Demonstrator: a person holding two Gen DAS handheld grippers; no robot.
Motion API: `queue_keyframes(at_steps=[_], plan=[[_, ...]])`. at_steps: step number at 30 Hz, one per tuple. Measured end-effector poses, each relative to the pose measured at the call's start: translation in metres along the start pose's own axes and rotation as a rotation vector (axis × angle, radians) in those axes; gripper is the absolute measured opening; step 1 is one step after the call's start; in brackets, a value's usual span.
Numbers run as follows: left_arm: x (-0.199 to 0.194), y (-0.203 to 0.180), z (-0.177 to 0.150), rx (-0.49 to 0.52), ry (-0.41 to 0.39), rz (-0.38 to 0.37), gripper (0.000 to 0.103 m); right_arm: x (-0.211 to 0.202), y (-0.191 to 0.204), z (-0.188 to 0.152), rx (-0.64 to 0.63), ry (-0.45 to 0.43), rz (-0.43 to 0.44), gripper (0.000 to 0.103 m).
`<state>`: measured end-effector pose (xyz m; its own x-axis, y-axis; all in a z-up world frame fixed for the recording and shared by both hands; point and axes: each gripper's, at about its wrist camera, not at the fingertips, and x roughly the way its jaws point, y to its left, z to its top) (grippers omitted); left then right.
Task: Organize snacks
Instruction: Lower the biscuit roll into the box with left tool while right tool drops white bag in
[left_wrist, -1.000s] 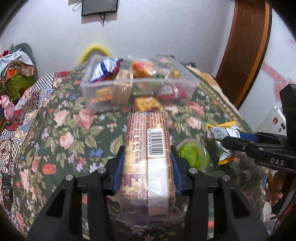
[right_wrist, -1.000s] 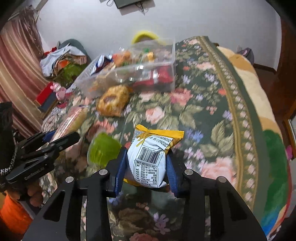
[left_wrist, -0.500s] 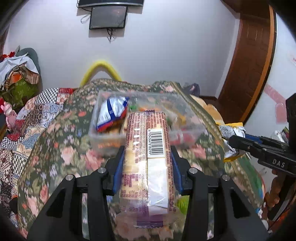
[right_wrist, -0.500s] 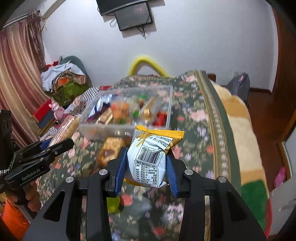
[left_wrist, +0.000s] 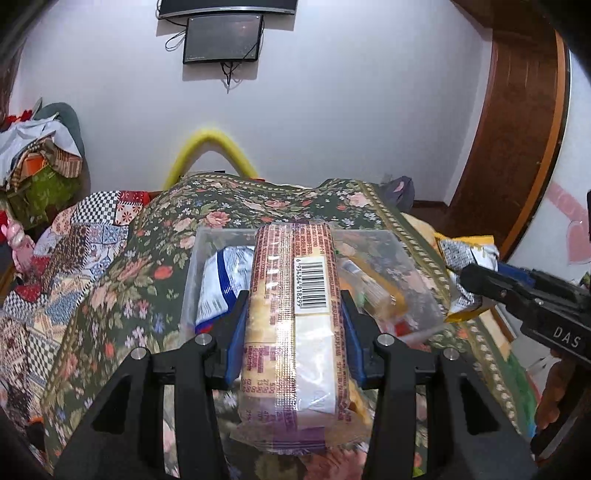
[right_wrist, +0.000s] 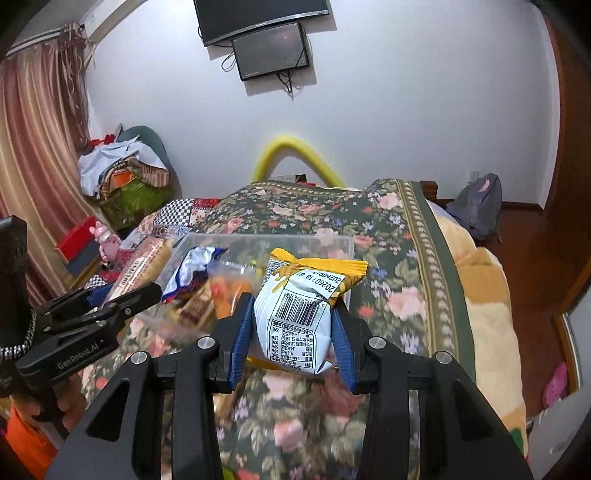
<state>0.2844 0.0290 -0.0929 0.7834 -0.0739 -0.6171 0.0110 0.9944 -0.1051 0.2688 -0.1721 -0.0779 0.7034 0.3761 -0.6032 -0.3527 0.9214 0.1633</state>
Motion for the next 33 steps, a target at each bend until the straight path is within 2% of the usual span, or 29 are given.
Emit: queue_keyframes(at_steps=[6, 13, 19, 26, 33], plan=[[0.032, 0.012, 0.016, -0.011, 0.043, -0.024, 0.045, 0.029, 0.004, 0.017, -0.034, 0.021, -0.028, 0.037], [0.065, 0.019, 0.029, 0.014, 0.072, -0.014, 0.045, 0.066, 0.005, 0.024, -0.040, 0.068, -0.039, 0.037], [0.092, 0.028, 0.033, -0.026, 0.107, -0.040, 0.045, 0.090, 0.006, 0.027, -0.049, 0.101, -0.056, 0.037], [0.100, 0.021, 0.036, 0.013, 0.105, 0.002, 0.046, 0.105, 0.001, 0.031, -0.047, 0.129, -0.070, 0.041], [0.079, 0.022, 0.034, 0.006, 0.081, -0.002, 0.054, 0.087, 0.000, 0.032, -0.052, 0.119, -0.070, 0.047]])
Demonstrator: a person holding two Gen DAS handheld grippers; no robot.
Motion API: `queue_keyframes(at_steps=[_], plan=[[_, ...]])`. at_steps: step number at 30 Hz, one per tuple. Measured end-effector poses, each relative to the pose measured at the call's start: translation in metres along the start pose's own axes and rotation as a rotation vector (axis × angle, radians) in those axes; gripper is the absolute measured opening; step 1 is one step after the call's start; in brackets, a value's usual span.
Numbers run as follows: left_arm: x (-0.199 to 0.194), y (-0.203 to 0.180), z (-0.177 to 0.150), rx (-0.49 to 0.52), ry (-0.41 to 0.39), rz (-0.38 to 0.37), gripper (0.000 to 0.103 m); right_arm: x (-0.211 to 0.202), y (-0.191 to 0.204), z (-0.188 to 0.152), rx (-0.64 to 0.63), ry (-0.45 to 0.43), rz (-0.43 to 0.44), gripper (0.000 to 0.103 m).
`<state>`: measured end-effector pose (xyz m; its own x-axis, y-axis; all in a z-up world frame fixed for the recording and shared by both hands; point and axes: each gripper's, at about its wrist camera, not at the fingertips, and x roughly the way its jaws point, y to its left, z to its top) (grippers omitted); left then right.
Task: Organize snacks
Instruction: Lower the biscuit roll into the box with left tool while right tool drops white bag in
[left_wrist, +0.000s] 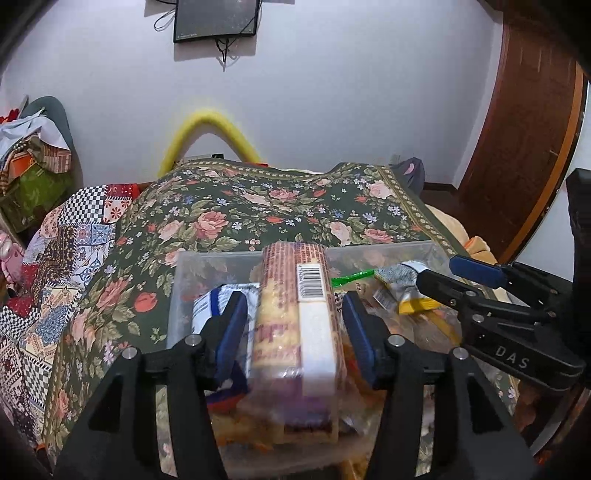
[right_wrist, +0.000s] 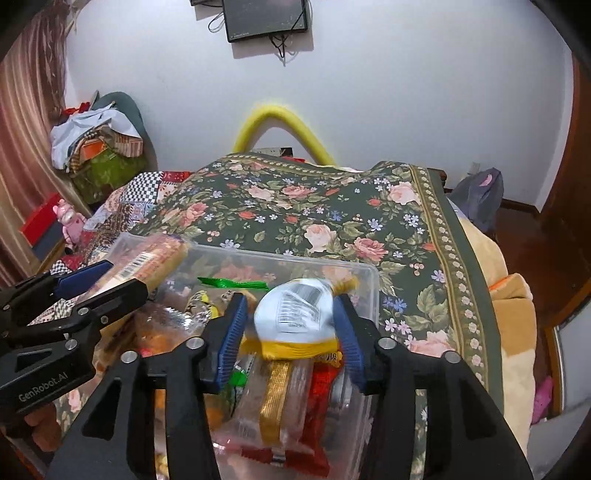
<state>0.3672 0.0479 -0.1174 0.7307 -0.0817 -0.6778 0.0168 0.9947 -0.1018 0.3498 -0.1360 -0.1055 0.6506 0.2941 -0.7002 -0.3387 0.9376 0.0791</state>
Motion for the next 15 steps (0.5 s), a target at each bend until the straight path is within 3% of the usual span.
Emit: queue_keyframes(at_steps=[9, 15], plan=[[-0.046, 0.003, -0.024, 0.020, -0.018, -0.004, 0.054, -0.041, 0.008, -0.020, -0.044, -0.024, 0.021, 0.051], [-0.075, 0.007, -0.054, 0.021, -0.012, -0.010, 0.056, -0.056, 0.025, -0.047, -0.059, 0.002, 0.070, 0.060]])
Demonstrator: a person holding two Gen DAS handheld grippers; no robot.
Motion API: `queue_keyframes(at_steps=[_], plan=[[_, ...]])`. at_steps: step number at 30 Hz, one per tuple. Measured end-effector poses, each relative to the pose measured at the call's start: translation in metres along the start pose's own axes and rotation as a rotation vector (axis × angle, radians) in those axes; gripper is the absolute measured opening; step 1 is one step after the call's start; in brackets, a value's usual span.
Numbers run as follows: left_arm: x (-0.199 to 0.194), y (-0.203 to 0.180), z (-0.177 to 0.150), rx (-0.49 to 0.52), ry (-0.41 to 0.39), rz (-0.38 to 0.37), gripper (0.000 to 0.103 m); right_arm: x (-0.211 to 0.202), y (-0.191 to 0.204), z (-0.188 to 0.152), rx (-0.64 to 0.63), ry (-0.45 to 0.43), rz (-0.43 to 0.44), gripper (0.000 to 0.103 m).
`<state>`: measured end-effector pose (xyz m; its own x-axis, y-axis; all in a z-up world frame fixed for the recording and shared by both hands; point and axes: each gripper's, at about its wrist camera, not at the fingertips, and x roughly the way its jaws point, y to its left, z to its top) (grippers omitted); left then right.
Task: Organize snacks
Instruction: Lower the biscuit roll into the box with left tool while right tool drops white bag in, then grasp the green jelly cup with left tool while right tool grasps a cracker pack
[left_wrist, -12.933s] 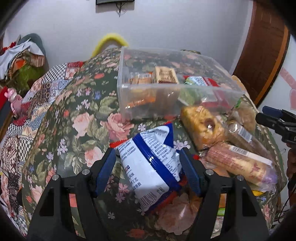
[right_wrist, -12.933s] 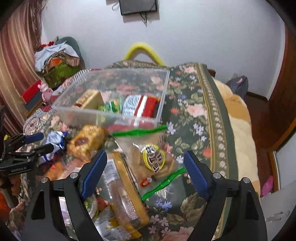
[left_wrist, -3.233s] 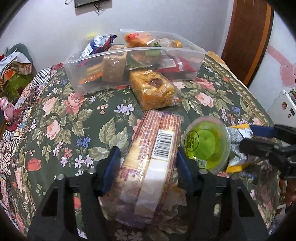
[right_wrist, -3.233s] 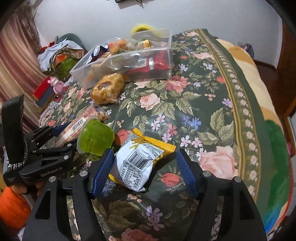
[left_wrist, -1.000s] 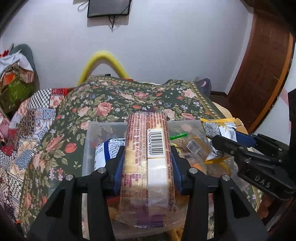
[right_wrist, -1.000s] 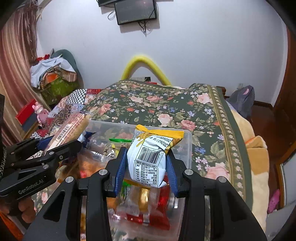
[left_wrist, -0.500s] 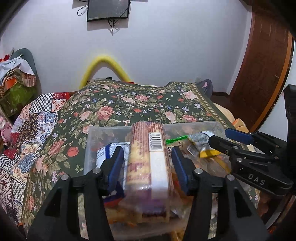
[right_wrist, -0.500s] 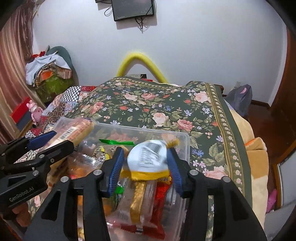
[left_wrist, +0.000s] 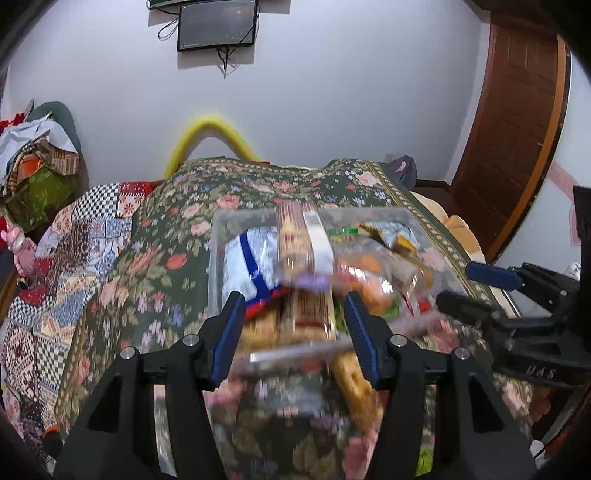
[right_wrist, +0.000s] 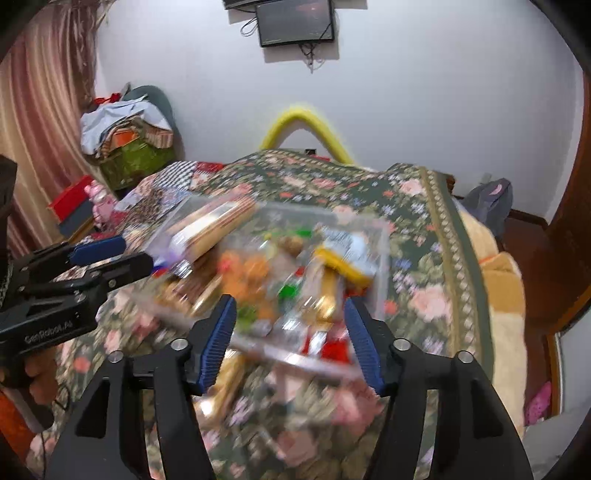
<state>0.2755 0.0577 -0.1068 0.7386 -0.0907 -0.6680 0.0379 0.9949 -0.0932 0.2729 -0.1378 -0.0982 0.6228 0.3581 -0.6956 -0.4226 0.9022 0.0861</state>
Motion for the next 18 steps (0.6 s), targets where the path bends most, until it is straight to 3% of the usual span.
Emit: queue_keyframes(at_steps=[7, 18], plan=[[-0.011, 0.007, -0.036, -0.004, 0.030, -0.001, 0.057, 0.020, 0.035, -0.027, -0.076, 0.077, 0.049, 0.062], [-0.004, 0.023, -0.075, -0.028, 0.089, 0.004, 0.057, 0.082, 0.047, -0.033, -0.083, 0.248, 0.119, 0.065]])
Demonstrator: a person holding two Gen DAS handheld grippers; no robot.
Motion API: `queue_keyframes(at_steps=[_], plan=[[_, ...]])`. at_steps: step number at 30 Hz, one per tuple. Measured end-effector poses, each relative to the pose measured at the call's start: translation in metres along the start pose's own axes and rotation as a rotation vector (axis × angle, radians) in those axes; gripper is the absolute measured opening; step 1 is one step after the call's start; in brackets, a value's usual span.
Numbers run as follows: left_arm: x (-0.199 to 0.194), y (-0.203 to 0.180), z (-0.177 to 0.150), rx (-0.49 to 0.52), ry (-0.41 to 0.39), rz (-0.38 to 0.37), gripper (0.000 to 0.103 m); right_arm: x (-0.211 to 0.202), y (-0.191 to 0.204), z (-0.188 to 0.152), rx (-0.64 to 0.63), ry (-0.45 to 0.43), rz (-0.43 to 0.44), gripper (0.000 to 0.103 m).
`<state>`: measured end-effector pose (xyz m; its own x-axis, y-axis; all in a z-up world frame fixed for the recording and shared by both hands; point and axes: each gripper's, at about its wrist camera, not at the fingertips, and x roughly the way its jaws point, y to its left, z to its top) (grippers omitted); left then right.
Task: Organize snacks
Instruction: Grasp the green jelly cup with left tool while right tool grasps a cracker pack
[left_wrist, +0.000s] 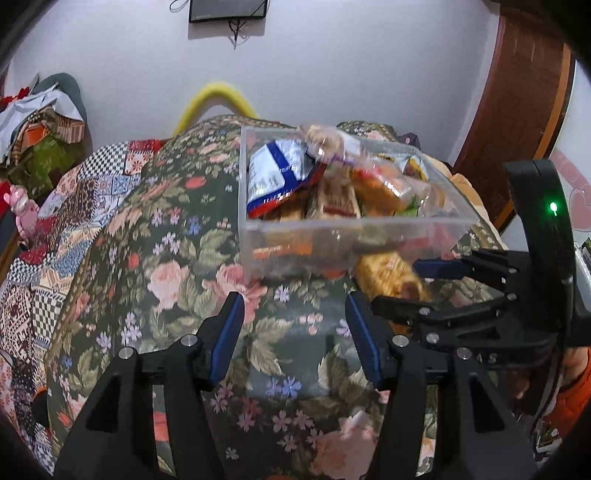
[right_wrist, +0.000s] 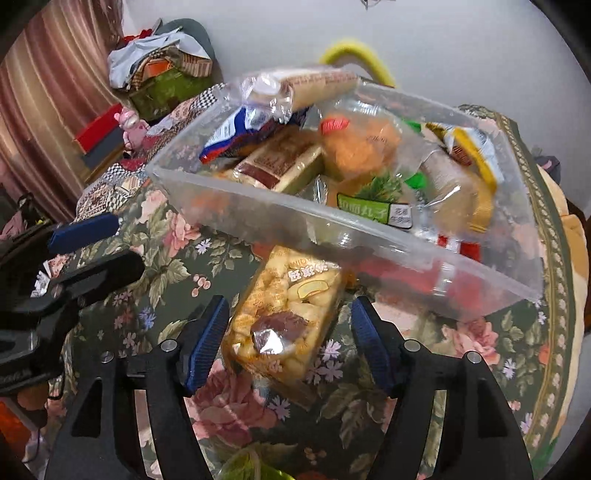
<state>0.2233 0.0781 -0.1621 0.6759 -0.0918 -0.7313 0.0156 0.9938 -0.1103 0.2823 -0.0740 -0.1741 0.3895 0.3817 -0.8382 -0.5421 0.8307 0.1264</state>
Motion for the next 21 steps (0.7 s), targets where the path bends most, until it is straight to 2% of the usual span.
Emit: queue_keyframes(at_steps=[2, 3, 4, 8, 14, 18, 21], plan=[[0.001, -0.002, -0.003, 0.001, 0.006, -0.002, 0.057, 0.003, 0.003, -0.001, -0.001, 0.008, 0.004, 0.064], [0.001, -0.003, -0.004, 0.002, 0.009, -0.004, 0.057, 0.005, 0.002, 0.000, 0.005, 0.013, 0.016, 0.060], [0.000, -0.007, -0.007, 0.003, 0.013, -0.009, 0.057, 0.005, 0.001, 0.000, 0.011, 0.014, 0.040, 0.050], [-0.005, -0.020, -0.011, 0.013, 0.022, -0.031, 0.057, -0.007, -0.002, -0.011, 0.004, -0.002, 0.031, 0.043], [-0.020, -0.047, -0.015, 0.004, 0.023, -0.086, 0.059, -0.036, -0.017, -0.040, 0.031, -0.033, -0.026, 0.042], [-0.031, -0.074, -0.020, 0.040, 0.025, -0.113, 0.060, -0.060, -0.033, -0.064, 0.069, -0.058, -0.072, 0.042], [-0.033, -0.095, -0.026, 0.061, 0.041, -0.137, 0.062, -0.079, -0.044, -0.080, 0.105, -0.078, -0.069, 0.042]])
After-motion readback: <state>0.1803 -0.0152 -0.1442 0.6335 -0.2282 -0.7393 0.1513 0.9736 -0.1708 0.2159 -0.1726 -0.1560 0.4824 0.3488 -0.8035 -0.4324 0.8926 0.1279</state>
